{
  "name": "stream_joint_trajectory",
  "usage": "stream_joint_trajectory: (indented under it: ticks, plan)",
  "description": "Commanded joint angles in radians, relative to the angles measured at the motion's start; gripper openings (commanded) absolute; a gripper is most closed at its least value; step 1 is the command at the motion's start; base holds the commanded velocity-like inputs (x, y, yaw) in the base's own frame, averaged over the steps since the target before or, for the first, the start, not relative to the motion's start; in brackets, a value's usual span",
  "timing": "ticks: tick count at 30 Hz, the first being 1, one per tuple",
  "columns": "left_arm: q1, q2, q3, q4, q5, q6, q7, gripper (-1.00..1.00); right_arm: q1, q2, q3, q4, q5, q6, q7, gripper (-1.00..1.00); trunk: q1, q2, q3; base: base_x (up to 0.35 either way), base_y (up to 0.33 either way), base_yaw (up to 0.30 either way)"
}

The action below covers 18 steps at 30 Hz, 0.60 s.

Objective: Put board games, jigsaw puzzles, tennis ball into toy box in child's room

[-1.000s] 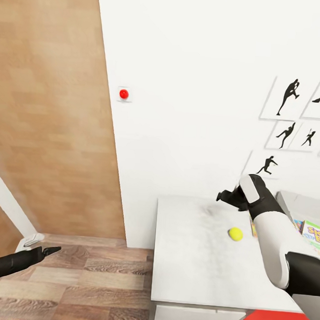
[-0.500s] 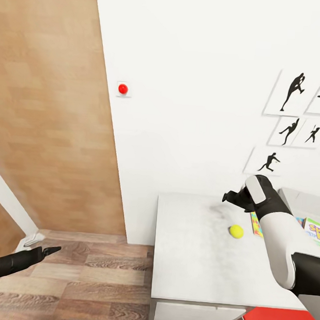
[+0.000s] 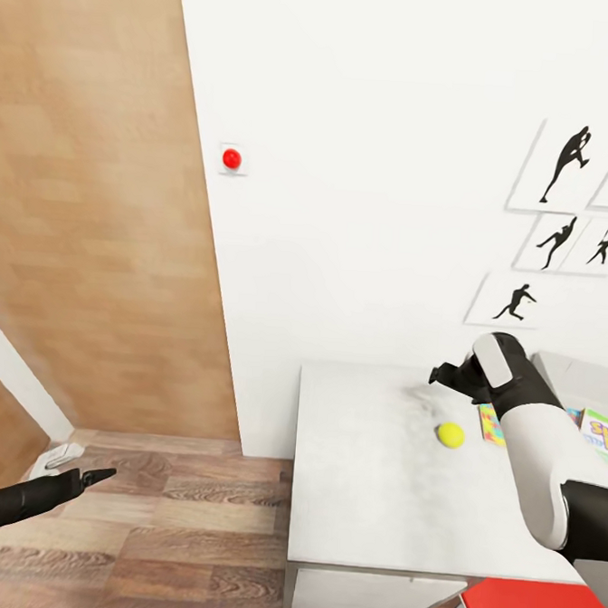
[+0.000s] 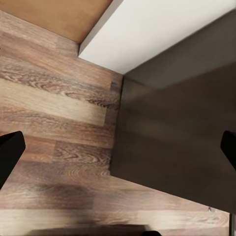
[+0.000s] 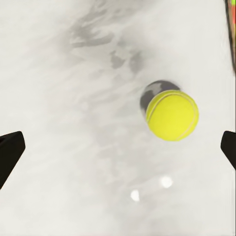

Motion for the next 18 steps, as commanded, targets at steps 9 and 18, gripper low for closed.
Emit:
stream_joint_trajectory:
  ticks: [9, 18]
  plan:
    - [-0.001, -0.001, 0.001, 0.0, 0.004, 0.007, -0.001, 1.0, -0.003, -0.039, -0.004, -0.001, -0.013, 0.002, 0.005, 1.0, 0.001, -0.002, -0.017, 0.0, 0.0, 0.0]
    - [-0.001, -0.001, 0.001, 0.0, 0.004, 0.007, -0.001, 1.0, -0.003, -0.045, -0.004, 0.0, -0.012, 0.002, 0.026, 1.0, 0.001, -0.002, -0.032, 0.0, 0.0, 0.0]
